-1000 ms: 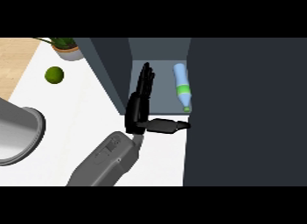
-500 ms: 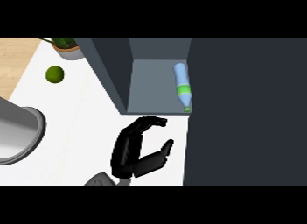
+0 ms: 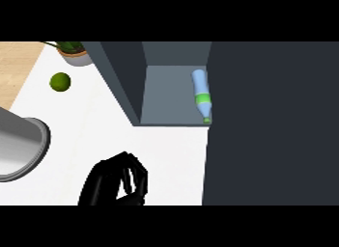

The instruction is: Pick up the bottled water, place it into the cabinet and close the cabinet

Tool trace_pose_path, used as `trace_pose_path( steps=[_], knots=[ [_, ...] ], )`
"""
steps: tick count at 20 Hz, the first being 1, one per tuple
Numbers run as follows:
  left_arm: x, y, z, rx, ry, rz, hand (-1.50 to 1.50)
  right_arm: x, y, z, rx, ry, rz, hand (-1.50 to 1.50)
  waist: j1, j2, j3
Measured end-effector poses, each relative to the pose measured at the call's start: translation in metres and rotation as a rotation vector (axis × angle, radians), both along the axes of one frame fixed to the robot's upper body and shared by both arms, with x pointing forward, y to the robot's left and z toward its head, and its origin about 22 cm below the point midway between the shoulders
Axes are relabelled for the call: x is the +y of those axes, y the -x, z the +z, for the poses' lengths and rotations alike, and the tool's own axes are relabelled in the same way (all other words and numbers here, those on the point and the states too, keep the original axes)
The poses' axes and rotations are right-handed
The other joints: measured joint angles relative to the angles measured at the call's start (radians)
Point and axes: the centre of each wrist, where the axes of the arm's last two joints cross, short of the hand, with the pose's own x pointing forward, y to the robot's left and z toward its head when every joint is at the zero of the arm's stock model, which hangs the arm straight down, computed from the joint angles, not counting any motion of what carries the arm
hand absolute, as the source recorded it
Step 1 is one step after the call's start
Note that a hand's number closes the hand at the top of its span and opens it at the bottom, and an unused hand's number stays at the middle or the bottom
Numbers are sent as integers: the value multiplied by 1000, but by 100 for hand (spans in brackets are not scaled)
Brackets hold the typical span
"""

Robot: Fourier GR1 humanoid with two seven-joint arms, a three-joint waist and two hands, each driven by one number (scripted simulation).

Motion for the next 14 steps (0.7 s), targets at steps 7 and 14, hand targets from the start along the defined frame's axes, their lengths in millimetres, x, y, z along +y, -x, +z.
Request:
trace_pose_path(
  steps=[7, 14],
  knots=[
    [54, 14, 14, -16, -39, 33, 150, 8, -1, -3, 28, -2, 172, 150, -5, -5, -2],
    [98, 19, 32, -31, -8, 56, -150, 19, -5, -6, -5, -44, 250, 150, -9, -9, -6]
  ],
)
